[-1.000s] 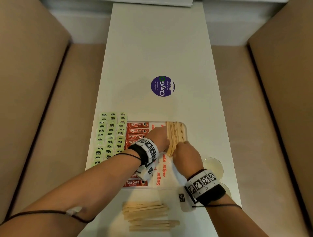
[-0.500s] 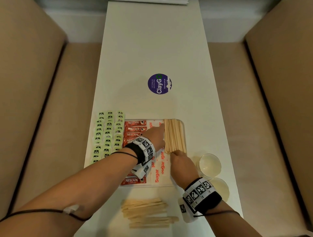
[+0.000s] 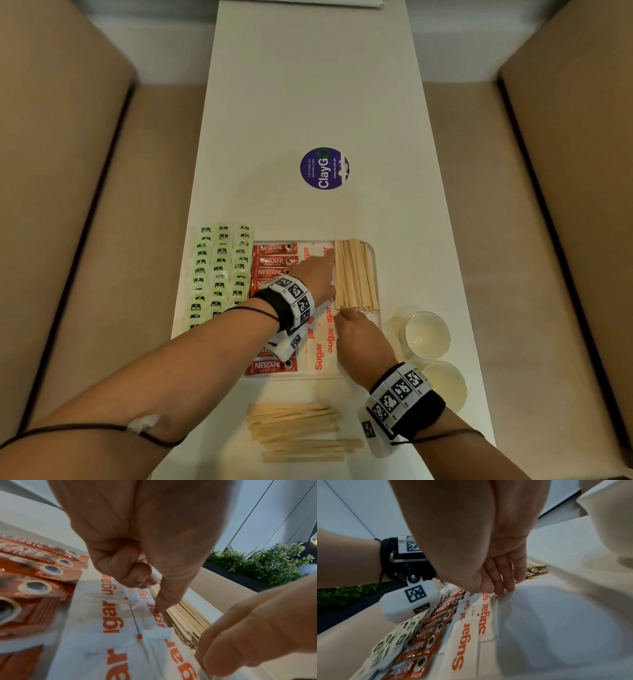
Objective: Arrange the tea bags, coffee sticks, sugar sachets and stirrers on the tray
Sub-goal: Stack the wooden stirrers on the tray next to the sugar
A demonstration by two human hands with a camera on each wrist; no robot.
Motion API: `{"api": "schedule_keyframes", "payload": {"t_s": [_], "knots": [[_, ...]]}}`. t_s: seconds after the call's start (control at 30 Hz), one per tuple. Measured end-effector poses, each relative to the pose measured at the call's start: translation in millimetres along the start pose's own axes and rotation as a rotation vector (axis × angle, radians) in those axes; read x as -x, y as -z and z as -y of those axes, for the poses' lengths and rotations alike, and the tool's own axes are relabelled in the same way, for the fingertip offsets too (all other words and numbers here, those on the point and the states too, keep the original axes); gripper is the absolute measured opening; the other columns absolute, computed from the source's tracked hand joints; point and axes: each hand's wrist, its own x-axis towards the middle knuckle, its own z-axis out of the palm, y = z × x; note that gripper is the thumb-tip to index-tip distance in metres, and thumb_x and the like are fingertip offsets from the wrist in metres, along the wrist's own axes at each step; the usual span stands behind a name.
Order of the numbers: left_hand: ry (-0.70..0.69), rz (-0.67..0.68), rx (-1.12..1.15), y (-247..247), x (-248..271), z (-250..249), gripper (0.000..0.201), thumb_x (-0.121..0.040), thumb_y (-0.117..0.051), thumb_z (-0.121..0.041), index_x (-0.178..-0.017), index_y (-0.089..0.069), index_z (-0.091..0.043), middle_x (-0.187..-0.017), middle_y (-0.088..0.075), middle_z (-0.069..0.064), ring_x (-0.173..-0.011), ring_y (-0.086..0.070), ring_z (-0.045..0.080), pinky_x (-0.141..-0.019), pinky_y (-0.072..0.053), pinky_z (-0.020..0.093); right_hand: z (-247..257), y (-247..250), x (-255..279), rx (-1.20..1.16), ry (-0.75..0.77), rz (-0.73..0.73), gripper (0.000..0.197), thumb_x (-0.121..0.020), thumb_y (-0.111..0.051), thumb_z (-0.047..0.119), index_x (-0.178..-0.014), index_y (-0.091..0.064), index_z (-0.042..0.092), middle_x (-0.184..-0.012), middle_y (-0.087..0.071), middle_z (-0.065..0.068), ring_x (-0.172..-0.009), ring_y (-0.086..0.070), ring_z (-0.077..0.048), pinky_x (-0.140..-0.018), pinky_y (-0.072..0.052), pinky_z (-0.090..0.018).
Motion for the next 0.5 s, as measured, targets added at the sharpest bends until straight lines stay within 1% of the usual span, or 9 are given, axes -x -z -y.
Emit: {"api": "schedule_keyframes", "payload": {"t_s": [0.13,0.23,0.3,0.4,0.43,0.5], "knots": [[0.02,0.009,0.006,-1.3,-0.7,-0.3,0.052,-0.087,-0.067,-0.02,-0.13,-0.039,-0.014,-0.078,-0.056,-0.002,-0.062,-0.057,0.015,-0.048,-0.04,0.026,-3.6,-1.0,-1.7,0.021,0.015,-0.004,0.015,-0.091,-0.061,0.005,-0.105,-0.067,0.008,-0.106,-0.065,-0.008,-0.095,-0.061,-0.026,-0.084,-0.055,-0.036],[0.014,0.021,0.023,-1.4,-2.1,-1.1,0.051,-0.087,-0.067,-0.019,-0.13,-0.04,-0.012,-0.079,-0.056,-0.001,-0.065,-0.058,0.017,-0.051,-0.043,0.029,-5.4,0.8,-7.0,0.04,0.013,0.006,0.015,-0.092,-0.059,0.006,-0.105,-0.067,0.01,-0.106,-0.064,-0.006,-0.097,-0.06,-0.026,-0.085,-0.053,-0.036],[0.005,0.028,0.04,-1.3,-2.4,-1.1,0.052,-0.087,-0.067,-0.021,-0.131,-0.039,-0.011,-0.082,-0.058,-0.001,-0.067,-0.059,0.017,-0.054,-0.048,0.03,-5.7,4.9,-5.0,0.049,-0.023,0.015,0.017,-0.094,-0.056,0.007,-0.107,-0.067,0.01,-0.11,-0.064,-0.007,-0.099,-0.059,-0.026,-0.086,-0.053,-0.034],[-0.026,0.034,0.072,-1.8,-1.8,-0.7,0.059,-0.088,-0.068,-0.032,-0.134,-0.038,-0.011,-0.088,-0.063,-0.001,-0.072,-0.063,0.018,-0.065,-0.058,0.038,-9.9,10.6,5.4,0.096,-0.138,0.052,0.022,-0.097,-0.05,0.009,-0.114,-0.065,0.008,-0.115,-0.061,-0.009,-0.103,-0.059,-0.026,-0.09,-0.053,-0.035],[-0.03,0.035,0.078,-2.2,-1.7,-0.6,0.06,-0.088,-0.068,-0.035,-0.135,-0.038,-0.011,-0.089,-0.064,-0.001,-0.072,-0.064,0.017,-0.067,-0.059,0.039,-11.5,12.0,8.8,0.115,-0.172,0.059,0.023,-0.096,-0.049,0.008,-0.115,-0.063,0.008,-0.116,-0.06,-0.01,-0.104,-0.059,-0.026,-0.091,-0.053,-0.035],[-0.034,0.035,0.081,-2.7,-1.9,-0.1,0.061,-0.089,-0.068,-0.037,-0.136,-0.038,-0.012,-0.089,-0.064,-0.001,-0.072,-0.064,0.017,-0.066,-0.058,0.038,-13.1,13.9,11.3,0.133,-0.191,0.058,0.024,-0.095,-0.05,0.008,-0.116,-0.062,0.007,-0.117,-0.059,-0.01,-0.104,-0.06,-0.025,-0.091,-0.052,-0.034]]}}
